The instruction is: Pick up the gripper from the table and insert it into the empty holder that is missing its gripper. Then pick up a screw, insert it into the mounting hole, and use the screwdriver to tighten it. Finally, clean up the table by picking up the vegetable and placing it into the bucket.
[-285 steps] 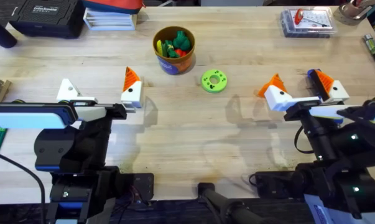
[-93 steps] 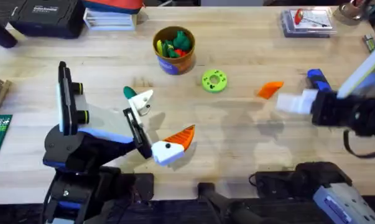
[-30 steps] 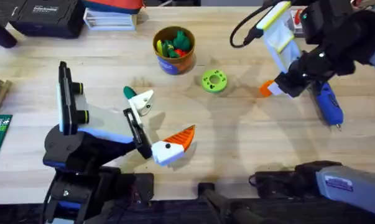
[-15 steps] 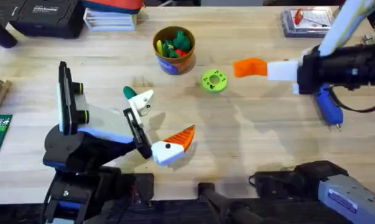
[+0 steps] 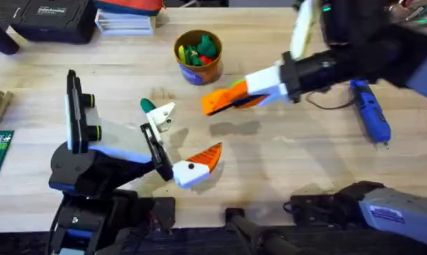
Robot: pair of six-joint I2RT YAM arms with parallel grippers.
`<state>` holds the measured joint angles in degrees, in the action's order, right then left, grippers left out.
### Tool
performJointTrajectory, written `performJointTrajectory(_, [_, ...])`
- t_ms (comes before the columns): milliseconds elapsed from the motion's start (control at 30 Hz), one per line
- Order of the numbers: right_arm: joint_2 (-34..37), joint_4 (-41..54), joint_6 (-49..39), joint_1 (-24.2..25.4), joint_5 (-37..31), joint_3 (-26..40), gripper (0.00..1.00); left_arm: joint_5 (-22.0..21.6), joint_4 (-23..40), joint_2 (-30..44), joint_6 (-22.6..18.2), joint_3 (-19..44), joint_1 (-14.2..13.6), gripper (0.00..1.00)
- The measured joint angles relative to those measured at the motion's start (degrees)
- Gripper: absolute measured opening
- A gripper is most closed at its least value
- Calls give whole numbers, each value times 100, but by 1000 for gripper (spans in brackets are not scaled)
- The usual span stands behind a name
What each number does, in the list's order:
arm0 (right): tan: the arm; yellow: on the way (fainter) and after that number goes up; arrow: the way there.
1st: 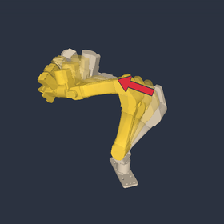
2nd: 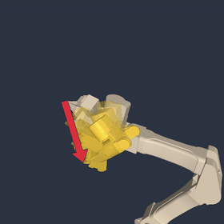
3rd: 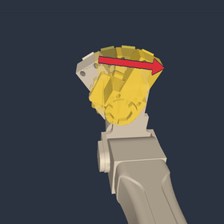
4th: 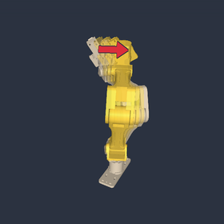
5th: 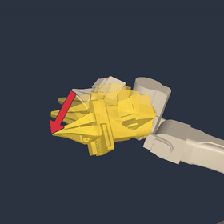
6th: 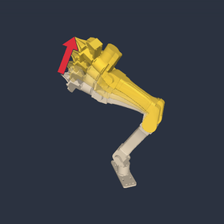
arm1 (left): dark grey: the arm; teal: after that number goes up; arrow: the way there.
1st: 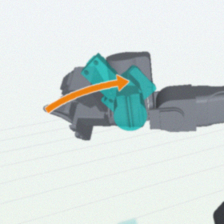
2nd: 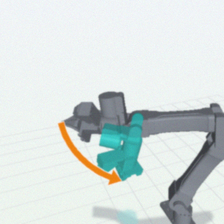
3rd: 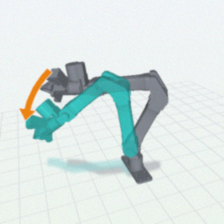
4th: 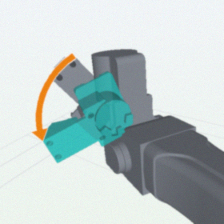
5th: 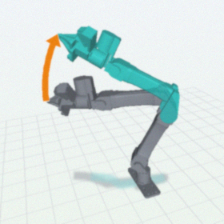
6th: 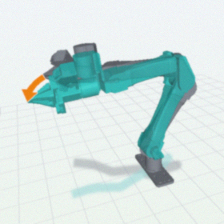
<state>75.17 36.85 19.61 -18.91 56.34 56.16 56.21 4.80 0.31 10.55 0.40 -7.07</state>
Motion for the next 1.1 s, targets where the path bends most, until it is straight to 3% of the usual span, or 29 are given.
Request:
performJointTrajectory(400, [1406, -1072, 990, -618, 1236, -13, 8, 0, 0, -1, 0, 0, -1, 969])
performJointTrajectory(667, [1735, -2383, 1959, -859, 1448, -20, 8, -99, -4, -1, 0, 0, 60, 969])
performJointTrajectory(1100, [1999, -3099, 3105, -1062, 1364, -20, 7, -331, -16, 1, 129, 0, 123, 971])
